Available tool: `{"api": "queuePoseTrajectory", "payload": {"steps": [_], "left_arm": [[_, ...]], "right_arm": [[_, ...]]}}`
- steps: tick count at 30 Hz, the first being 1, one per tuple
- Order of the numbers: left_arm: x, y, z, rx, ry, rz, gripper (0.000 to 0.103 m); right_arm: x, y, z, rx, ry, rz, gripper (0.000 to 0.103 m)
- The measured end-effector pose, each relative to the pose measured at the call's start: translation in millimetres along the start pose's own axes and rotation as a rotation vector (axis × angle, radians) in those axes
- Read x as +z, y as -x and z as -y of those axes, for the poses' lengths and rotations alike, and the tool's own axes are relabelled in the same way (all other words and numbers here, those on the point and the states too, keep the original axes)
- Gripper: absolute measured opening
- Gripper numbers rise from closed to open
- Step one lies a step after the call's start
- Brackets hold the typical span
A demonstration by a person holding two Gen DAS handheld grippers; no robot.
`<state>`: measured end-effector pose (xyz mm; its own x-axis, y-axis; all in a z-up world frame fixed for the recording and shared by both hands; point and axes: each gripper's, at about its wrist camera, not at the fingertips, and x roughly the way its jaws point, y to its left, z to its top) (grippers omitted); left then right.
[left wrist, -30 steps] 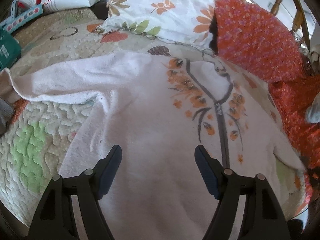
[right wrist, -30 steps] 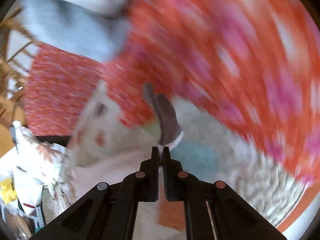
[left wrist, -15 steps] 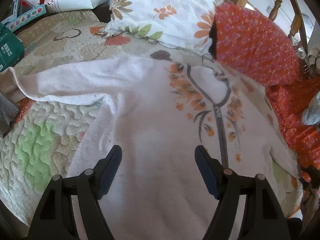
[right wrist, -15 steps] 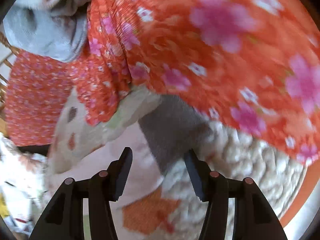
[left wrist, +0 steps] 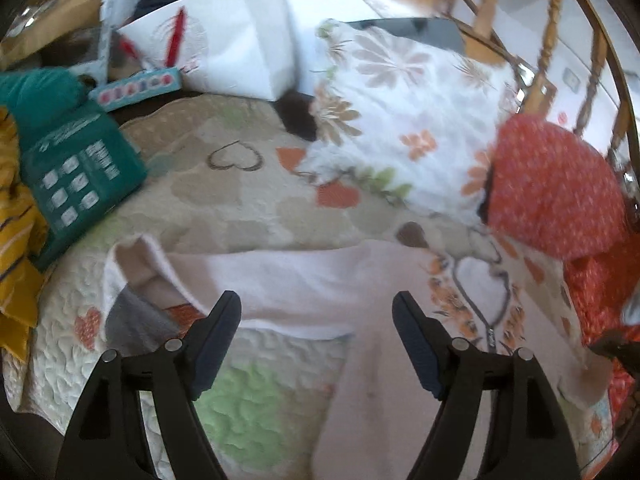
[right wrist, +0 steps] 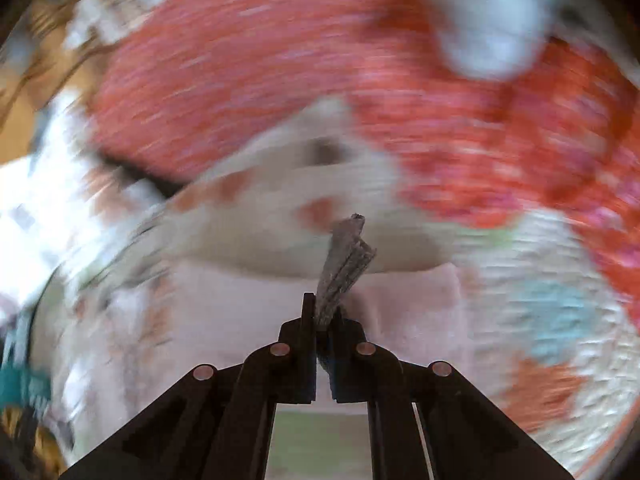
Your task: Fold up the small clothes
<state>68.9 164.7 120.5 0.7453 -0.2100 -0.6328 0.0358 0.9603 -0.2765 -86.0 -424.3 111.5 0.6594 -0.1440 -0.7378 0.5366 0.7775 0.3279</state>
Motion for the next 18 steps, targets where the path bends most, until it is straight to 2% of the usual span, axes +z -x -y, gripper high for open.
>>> {"api": "queuePoseTrajectory", "payload": {"steps": [1, 3, 4, 9, 13, 18], "left_arm": [[0, -2, -8, 0.003, 0.029, -0.023, 0.077], [3, -3, -22, -0.04, 0.099, -0.048, 0.077], [5, -2, -29, -0.062, 0.129, -0.047, 0.077], [10, 6, -60, -0.069, 0.239, -0.032, 0.077], [12, 5, -82, -0.08, 0.327, -0.034, 0.078], [15, 6, -89, -0.071, 0.339, -0.025, 0.078]], "right_arm": [[-4, -7, -28, 0.033, 0.04, -0.016, 0.005], [-16, -26, -89, 0.093, 0.124, -0.052, 0.005], [-27, -36, -122, 0.123, 0.173, -0.076, 0.005], [-88, -75, -236, 0.199, 0.324, -0.183, 0.005], [-119, -109, -291, 0.211, 0.4, -0.241, 0.005], [-152, -146, -341, 0.178, 0.503, -0.278, 0.005]]}}
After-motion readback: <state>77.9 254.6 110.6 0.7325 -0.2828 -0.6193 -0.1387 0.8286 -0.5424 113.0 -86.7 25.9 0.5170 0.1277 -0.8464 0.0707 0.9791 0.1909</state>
